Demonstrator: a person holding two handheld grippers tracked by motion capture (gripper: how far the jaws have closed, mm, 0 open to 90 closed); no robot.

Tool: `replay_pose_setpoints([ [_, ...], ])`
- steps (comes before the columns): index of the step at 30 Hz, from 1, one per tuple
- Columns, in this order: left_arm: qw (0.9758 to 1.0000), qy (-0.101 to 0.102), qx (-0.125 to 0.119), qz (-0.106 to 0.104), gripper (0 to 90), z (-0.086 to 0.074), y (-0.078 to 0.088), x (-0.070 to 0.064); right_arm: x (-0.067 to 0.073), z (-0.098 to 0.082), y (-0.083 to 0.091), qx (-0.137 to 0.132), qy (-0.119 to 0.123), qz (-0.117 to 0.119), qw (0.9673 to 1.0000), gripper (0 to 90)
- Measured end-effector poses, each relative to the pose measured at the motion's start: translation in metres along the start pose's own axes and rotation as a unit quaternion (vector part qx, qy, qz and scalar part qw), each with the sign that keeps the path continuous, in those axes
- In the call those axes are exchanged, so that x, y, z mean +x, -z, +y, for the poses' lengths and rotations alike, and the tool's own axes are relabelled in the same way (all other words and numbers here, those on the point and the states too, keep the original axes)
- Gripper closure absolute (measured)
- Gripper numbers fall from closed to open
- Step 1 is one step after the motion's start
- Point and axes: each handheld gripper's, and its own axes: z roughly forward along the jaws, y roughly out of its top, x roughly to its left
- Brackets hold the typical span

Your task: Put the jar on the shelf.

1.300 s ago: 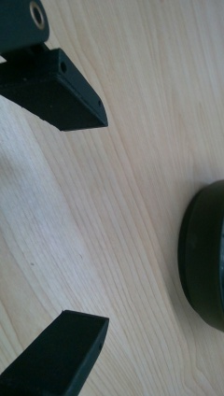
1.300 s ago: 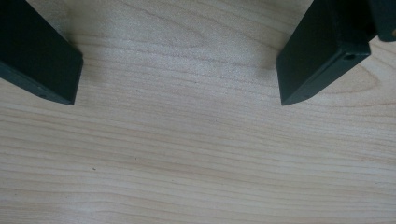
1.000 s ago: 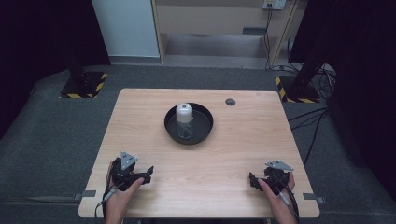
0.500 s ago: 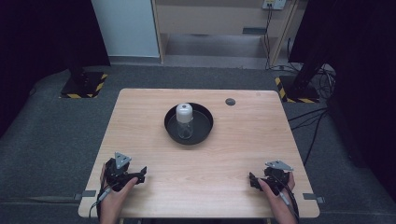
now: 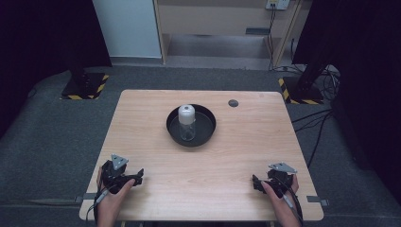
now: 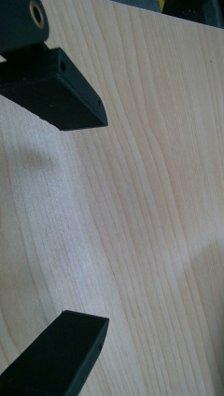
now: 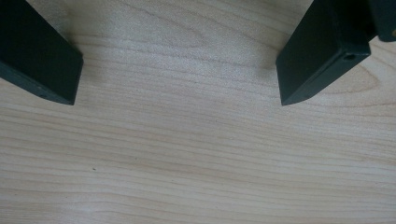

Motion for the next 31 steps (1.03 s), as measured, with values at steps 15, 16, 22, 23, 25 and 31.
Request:
replay_pose_setpoints([
  [15,0.9993,0.005,0.037,0.005,2.8,-0.008,-0.017,0.007,0.0,0.0,0.0,0.0,0.0,0.0,1.0,0.4],
  [16,0.9993,0.006,0.036,0.004,2.7,-0.008,-0.017,0.007,0.0,0.0,0.0,0.0,-0.001,0.0,1.0,0.4],
  [22,0.9995,0.026,0.017,-0.01,0.0,-0.013,-0.021,0.011,0.0,0.0,0.0,-0.001,-0.001,-0.001,1.0,0.4],
  [23,0.9995,0.025,0.017,-0.01,0.0,-0.013,-0.021,0.012,0.0,0.0,0.0,-0.001,-0.001,-0.001,1.0,0.4],
  [25,0.9995,0.025,0.015,-0.01,0.0,-0.013,-0.022,0.012,0.0,0.0,0.0,-0.001,-0.001,-0.001,1.0,0.4],
  [31,0.9995,0.027,0.015,-0.008,0.0,-0.012,-0.023,0.012,0.0,-0.001,0.0,-0.001,-0.001,-0.001,1.0,0.4],
])
